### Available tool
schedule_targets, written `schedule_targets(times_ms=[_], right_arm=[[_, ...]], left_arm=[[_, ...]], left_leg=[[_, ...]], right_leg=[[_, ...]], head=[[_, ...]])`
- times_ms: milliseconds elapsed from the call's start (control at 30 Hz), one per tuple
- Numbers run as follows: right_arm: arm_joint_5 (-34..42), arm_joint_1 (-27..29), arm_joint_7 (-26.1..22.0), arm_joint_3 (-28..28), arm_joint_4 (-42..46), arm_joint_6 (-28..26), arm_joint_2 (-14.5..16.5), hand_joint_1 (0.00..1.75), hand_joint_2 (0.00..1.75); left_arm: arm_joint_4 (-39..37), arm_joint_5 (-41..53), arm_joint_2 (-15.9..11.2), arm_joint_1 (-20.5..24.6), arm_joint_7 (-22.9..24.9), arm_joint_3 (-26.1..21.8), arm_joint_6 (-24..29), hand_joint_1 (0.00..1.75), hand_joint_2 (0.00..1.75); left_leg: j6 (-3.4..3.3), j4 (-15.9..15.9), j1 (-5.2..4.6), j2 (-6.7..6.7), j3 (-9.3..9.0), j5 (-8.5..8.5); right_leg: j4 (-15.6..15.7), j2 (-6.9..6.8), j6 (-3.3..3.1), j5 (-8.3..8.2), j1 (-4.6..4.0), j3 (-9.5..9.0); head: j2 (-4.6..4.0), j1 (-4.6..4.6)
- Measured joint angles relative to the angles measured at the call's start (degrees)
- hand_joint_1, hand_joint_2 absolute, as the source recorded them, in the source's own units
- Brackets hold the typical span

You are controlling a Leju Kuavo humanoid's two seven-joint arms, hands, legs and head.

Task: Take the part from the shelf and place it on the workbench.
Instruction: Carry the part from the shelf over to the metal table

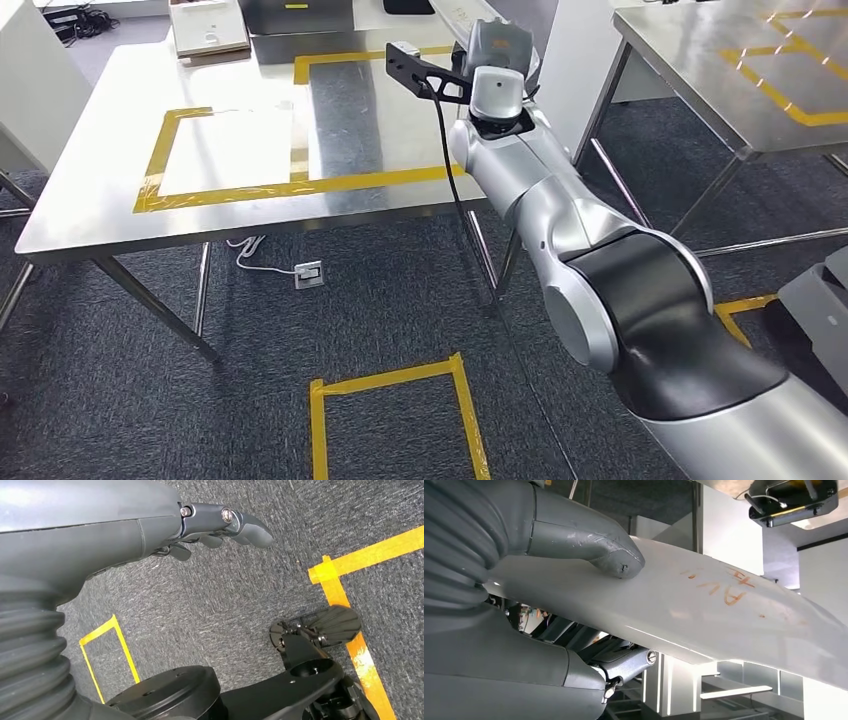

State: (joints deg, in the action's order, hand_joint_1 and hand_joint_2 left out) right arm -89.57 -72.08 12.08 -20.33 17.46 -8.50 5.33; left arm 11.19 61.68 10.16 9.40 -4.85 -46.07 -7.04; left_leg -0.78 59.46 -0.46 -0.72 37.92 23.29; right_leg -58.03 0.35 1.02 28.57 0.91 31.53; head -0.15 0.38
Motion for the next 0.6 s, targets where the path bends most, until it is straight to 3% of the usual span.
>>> schedule_targets(times_ms=[133,200,300,333,367,400,467,500,533,600], right_arm=[[-0.01,-0.07,0.03,0.01,0.03,-0.01,0.03,1.75,1.75],[-0.02,-0.29,0.05,0.02,0.05,-0.02,0.07,1.75,1.75],[-0.02,-0.39,0.0,0.02,0.0,0.01,0.05,1.75,1.75],[-0.02,-0.19,0.01,0.02,-0.03,0.02,0.03,1.75,1.75],[-0.02,0.0,0.04,0.02,-0.05,0.05,0.01,1.75,1.75],[-0.02,0.1,0.07,0.02,-0.06,0.08,-0.01,1.75,1.75],[-0.05,-0.05,0.01,0.03,-0.07,0.11,-0.02,1.75,1.75],[-0.1,-0.24,-0.03,0.03,-0.07,0.14,-0.01,1.75,1.75],[-0.17,-0.34,-0.06,0.04,-0.08,0.18,0.02,1.75,1.75],[-0.3,-0.38,-0.06,0.05,-0.1,0.31,0.04,1.75,1.75]], left_arm=[[0.0,0.02,-0.01,0.02,0.0,0.0,0.0,0.0,1.75],[0.0,0.02,0.0,0.06,-0.01,0.0,0.0,0.0,1.75],[0.0,0.02,0.02,0.2,-0.02,0.0,0.0,0.0,1.75],[0.0,0.02,0.03,0.17,-0.02,0.0,0.0,0.0,1.75],[0.0,0.02,0.03,0.11,-0.02,-0.01,0.0,0.0,1.75],[0.0,0.02,0.03,0.05,-0.01,-0.01,0.0,0.0,1.75],[-0.01,0.02,0.05,0.01,0.0,-0.02,0.0,0.0,1.75],[-0.02,0.02,0.06,0.06,0.01,-0.02,0.0,0.0,1.75],[-0.02,0.02,0.06,0.11,0.02,-0.02,0.0,0.0,1.75],[-0.02,0.02,0.05,0.15,0.05,-0.02,0.0,0.0,1.75]], left_leg=[[-0.79,-0.18,-0.1,0.06,-0.29,0.3],[-1.32,-0.81,0.2,0.22,-0.91,0.35],[-1.7,-1.01,0.3,0.35,-1.51,0.84],[-1.68,-0.93,0.3,0.31,-1.71,1.11],[-1.6,-0.8,0.3,0.26,-1.98,1.42],[-1.45,-0.62,0.3,0.2,-2.32,1.77],[-0.99,-0.25,0.29,0.14,-3.04,2.6],[-0.67,-0.04,0.22,0.13,-3.23,2.99],[-0.32,0.03,0.18,0.14,-3.31,3.23],[0.41,-0.05,0.18,0.15,-3.36,3.47]], right_leg=[[0.1,-0.01,0.86,0.29,0.28,-0.22],[-2.32,-0.07,1.16,1.55,0.27,0.85],[-13.4,-0.1,1.19,5.66,0.2,7.12],[-16.23,-0.1,1.15,6.05,0.2,9.06],[-17.08,-0.1,1.07,5.32,0.21,10.07],[-15.51,-0.11,0.92,3.41,0.21,9.91],[-8.03,-0.17,0.5,-1.48,0.16,7.2],[-4.47,-0.19,0.23,-2.88,0.01,5.76],[-2.26,-0.2,-0.03,-3.44,-0.13,4.83],[-1.09,-0.11,-0.61,-2.92,-0.43,4.3]], head=[[0.0,0.0],[0.0,0.09],[0.0,0.2],[0.0,0.21],[0.0,0.25],[0.0,0.27],[0.0,0.27],[0.0,0.24],[0.0,0.2],[0.0,0.16]])
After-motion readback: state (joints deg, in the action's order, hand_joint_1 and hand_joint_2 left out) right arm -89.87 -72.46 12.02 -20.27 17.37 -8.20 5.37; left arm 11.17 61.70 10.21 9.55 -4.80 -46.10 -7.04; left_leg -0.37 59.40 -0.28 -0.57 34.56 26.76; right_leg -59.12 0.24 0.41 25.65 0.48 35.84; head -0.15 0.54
